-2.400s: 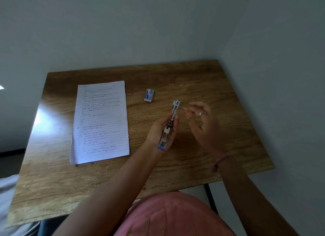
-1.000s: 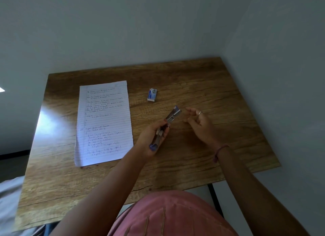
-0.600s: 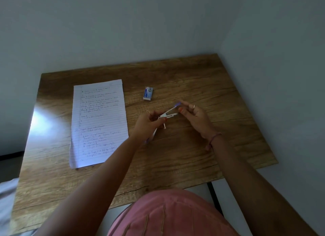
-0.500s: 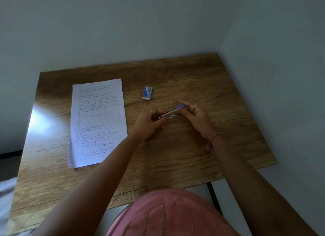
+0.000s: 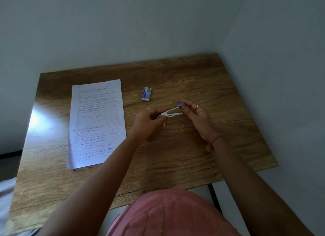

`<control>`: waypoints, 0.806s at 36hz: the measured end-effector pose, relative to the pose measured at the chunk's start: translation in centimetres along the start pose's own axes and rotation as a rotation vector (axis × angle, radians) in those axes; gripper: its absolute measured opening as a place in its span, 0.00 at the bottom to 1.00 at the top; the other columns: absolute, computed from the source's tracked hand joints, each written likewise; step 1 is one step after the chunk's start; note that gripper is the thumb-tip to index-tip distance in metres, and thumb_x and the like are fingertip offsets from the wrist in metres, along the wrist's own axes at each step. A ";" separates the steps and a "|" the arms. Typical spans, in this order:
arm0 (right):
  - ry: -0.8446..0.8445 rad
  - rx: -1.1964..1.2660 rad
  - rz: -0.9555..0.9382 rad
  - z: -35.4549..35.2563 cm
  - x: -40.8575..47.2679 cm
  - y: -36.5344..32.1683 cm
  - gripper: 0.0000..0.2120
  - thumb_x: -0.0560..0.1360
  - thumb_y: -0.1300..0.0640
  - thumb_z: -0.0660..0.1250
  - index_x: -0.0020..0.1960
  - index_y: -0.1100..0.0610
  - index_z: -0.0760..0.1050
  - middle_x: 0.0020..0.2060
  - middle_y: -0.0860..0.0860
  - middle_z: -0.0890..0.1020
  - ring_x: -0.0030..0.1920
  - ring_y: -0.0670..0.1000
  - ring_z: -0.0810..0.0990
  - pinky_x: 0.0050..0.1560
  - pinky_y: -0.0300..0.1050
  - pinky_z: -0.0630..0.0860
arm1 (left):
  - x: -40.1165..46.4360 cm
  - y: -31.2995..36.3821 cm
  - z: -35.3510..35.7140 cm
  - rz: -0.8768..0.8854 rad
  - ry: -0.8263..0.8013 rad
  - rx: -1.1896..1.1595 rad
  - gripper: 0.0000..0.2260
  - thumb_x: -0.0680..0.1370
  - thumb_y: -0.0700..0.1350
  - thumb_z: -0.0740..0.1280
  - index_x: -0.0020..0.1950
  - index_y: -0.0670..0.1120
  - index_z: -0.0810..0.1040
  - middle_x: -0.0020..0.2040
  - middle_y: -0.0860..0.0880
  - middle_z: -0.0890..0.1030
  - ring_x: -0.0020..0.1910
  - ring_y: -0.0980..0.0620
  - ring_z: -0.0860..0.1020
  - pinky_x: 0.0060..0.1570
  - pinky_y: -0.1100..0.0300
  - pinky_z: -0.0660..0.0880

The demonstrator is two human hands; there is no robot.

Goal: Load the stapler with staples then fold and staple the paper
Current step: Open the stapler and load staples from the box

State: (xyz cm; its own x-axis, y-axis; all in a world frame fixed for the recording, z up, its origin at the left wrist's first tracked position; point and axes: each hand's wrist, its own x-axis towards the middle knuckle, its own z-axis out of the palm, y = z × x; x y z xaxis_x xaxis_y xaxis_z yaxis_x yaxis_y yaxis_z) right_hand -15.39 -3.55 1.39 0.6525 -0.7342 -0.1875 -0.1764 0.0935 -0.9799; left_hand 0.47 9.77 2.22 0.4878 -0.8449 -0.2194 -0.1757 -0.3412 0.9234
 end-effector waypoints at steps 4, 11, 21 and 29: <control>-0.009 0.017 -0.003 -0.3 0.2 -0.1 0.13 0.79 0.56 0.63 0.62 0.49 0.77 0.58 0.49 0.82 0.60 0.48 0.79 0.62 0.45 0.74 | 0.1 0.2 0.1 -0.222 -0.048 -0.397 0.09 0.73 0.40 0.73 0.52 0.50 0.84 0.46 0.51 0.86 0.43 0.58 0.84 0.39 0.70 0.77; -0.026 -0.007 0.002 -0.7 1.1 -0.8 0.09 0.78 0.58 0.65 0.54 0.48 0.79 0.53 0.46 0.83 0.55 0.43 0.80 0.54 0.38 0.74 | 0.3 0.5 -0.3 -0.557 -0.281 -0.900 0.08 0.72 0.37 0.72 0.50 0.38 0.84 0.49 0.39 0.84 0.48 0.48 0.83 0.51 0.57 0.81; -0.139 -0.338 -0.104 -2.4 2.1 -2.0 0.13 0.77 0.63 0.65 0.59 0.54 0.79 0.57 0.48 0.82 0.55 0.38 0.78 0.55 0.30 0.73 | 1.2 1.6 -0.9 -0.743 -0.232 -1.180 0.21 0.70 0.34 0.68 0.62 0.34 0.74 0.62 0.34 0.77 0.51 0.45 0.82 0.48 0.54 0.81; -0.302 -0.908 -0.242 -3.2 3.7 -3.5 0.19 0.74 0.55 0.71 0.64 0.53 0.76 0.50 0.47 0.79 0.49 0.43 0.74 0.44 0.31 0.66 | 2.1 2.1 -1.4 -0.676 -0.229 -1.232 0.17 0.71 0.35 0.67 0.59 0.33 0.74 0.52 0.31 0.79 0.42 0.41 0.85 0.45 0.53 0.81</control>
State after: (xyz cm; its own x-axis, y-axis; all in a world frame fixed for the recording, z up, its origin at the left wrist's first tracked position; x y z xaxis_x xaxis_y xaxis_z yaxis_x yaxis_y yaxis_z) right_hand -14.69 -8.75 4.37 0.8841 -0.4512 -0.1219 -0.4295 -0.6813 -0.5928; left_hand 2.29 7.85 4.12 0.0093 -0.7540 -0.6568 0.9337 -0.2286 0.2756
